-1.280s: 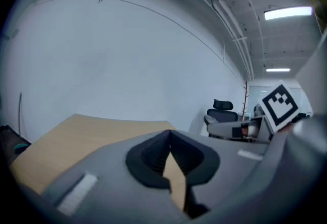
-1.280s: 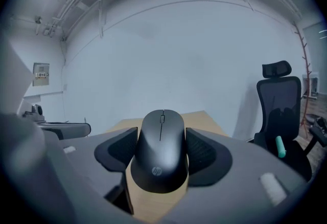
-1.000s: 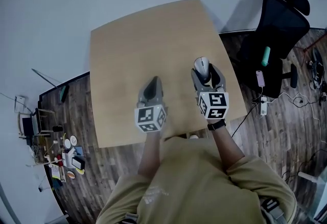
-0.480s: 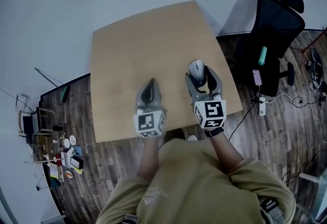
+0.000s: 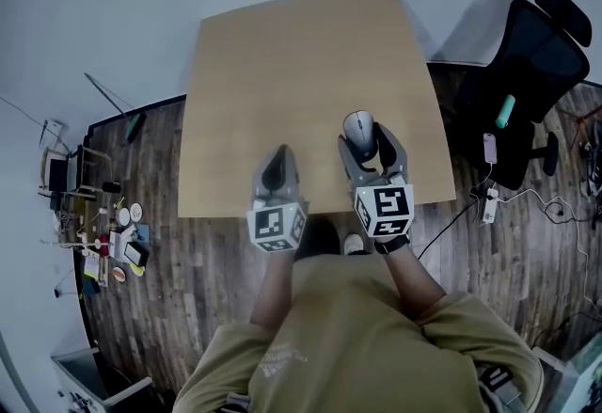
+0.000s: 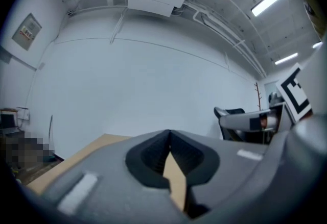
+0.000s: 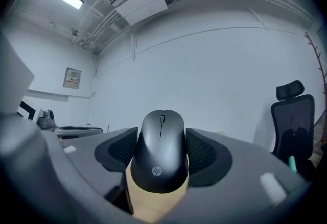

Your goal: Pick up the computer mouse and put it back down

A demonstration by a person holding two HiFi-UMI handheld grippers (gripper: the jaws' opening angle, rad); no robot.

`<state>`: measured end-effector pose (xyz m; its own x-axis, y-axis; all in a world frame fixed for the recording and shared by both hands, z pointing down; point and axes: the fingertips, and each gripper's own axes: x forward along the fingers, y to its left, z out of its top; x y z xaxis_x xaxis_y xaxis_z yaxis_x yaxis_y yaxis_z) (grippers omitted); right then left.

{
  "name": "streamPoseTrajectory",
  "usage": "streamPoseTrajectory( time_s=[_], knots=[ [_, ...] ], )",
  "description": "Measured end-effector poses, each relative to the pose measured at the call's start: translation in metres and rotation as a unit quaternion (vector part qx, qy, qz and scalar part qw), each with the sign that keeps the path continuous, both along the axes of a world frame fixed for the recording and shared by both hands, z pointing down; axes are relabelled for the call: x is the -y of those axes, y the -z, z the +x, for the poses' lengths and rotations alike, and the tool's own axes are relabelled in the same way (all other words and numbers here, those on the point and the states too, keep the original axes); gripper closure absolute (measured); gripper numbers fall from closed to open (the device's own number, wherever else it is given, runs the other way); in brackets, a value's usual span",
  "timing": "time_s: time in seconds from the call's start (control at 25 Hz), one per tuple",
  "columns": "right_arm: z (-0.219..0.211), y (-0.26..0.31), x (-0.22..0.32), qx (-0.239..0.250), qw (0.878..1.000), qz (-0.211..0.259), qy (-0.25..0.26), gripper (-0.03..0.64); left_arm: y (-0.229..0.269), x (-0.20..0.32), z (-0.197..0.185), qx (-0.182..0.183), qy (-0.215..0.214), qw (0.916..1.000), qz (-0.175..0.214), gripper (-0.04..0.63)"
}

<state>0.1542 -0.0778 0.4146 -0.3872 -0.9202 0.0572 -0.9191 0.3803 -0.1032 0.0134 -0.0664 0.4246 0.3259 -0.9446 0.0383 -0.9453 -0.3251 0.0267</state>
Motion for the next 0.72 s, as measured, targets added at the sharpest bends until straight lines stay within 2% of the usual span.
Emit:
streamPoseTrajectory(
  time_s=[0.36,0.72],
  knots=[
    [-0.096,-0.006,0.009,-0.003,0.995,-0.015,0.098,0.319,-0.002,-0.006,-0.075,-0.001,0.073,0.9973,-0.012,0.594],
    [-0.213,-0.015,0.03,-0.019,0.987,-0.035,0.158,0.319,-0.004,0.016,-0.182,-0.013,0.117,0.9929,-0.017,0.594]
  ],
)
